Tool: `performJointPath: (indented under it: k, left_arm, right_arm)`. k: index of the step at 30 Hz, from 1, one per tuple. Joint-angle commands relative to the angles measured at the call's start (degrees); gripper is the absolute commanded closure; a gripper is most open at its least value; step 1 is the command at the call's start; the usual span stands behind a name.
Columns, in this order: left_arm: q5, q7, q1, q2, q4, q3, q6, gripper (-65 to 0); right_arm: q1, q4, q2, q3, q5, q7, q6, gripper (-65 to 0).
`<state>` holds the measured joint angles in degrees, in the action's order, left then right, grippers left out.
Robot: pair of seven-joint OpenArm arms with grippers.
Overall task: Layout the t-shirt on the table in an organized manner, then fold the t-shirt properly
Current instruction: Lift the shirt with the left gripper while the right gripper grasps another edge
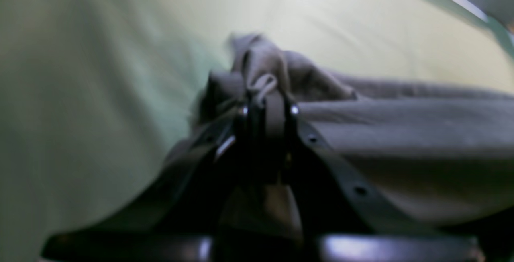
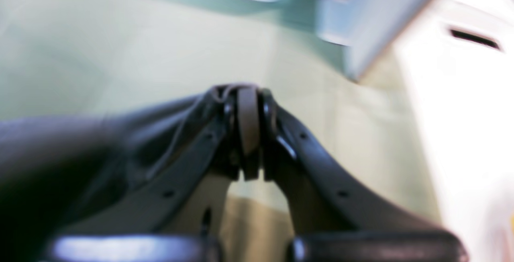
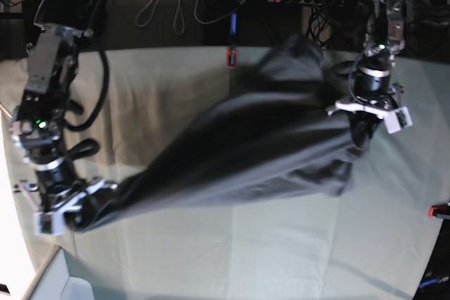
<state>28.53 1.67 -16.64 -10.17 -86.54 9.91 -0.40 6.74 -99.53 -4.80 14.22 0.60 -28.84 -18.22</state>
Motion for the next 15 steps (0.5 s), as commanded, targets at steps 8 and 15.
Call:
performJointPath:
  k: [8, 15]
  left_arm:
    - [-0.4, -1.5, -1.1, 1.0, -3.3, -8.5, 0.4, -0.2]
    - [-0.5, -1.6, -1.1, 0.5, -4.1, -17.3, 0.2, -0.3]
  right_arm:
    - [4.9, -1.5, -2.1, 5.8, -0.5, 2.8, 0.0, 0.0]
    - [8.6, 3.8, -5.6, 9.7, -0.3, 2.8, 0.0, 0.0]
